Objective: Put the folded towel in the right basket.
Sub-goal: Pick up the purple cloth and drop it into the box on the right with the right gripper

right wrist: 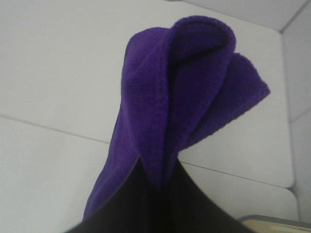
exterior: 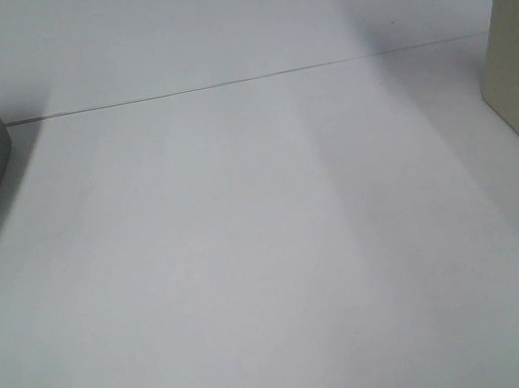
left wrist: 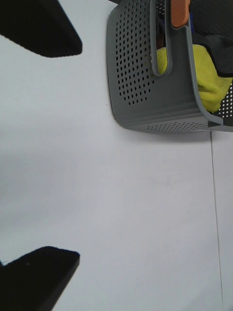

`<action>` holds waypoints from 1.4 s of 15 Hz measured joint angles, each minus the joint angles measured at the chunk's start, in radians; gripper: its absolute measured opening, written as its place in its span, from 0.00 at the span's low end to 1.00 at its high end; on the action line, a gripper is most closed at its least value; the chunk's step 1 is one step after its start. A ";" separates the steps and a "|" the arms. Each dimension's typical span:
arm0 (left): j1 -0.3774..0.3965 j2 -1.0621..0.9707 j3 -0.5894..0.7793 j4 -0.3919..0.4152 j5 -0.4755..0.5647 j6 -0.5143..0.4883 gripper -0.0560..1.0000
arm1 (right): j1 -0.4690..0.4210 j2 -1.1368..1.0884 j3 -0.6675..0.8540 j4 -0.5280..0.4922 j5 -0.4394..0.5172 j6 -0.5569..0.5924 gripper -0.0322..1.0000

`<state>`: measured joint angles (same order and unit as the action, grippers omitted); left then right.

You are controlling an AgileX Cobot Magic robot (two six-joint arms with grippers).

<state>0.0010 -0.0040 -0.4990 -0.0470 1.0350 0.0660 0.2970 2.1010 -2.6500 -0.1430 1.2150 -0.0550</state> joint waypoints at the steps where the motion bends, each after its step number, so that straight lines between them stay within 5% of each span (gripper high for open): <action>1: 0.000 0.000 0.000 0.000 0.000 0.000 0.99 | -0.073 -0.032 0.000 0.001 0.000 0.013 0.08; 4: 0.000 0.000 0.000 0.000 0.000 0.000 0.99 | -0.266 -0.069 0.019 0.012 0.000 0.017 0.08; 7: 0.000 0.000 0.000 0.000 0.000 0.000 0.99 | -0.429 -0.067 0.207 0.030 0.000 0.018 0.08; 13: 0.000 0.000 0.000 0.001 0.000 0.001 0.99 | -0.559 -0.062 0.585 0.083 0.011 0.021 0.09; 15: 0.000 0.000 0.000 0.001 0.000 0.001 0.99 | -0.560 -0.052 0.592 0.097 0.011 0.028 0.29; 16: 0.000 0.000 0.000 0.001 0.000 0.001 0.99 | -0.560 -0.043 0.592 0.111 0.011 0.041 0.47; 17: 0.000 0.000 0.000 0.001 0.000 0.001 0.99 | -0.560 -0.028 0.592 0.115 0.010 0.043 0.84; 21: 0.000 0.000 0.000 0.001 0.000 0.001 0.99 | -0.560 -0.027 0.595 0.135 0.010 0.043 0.96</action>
<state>0.0010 -0.0040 -0.4990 -0.0460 1.0350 0.0670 -0.2630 2.0740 -2.0550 -0.0080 1.2250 -0.0120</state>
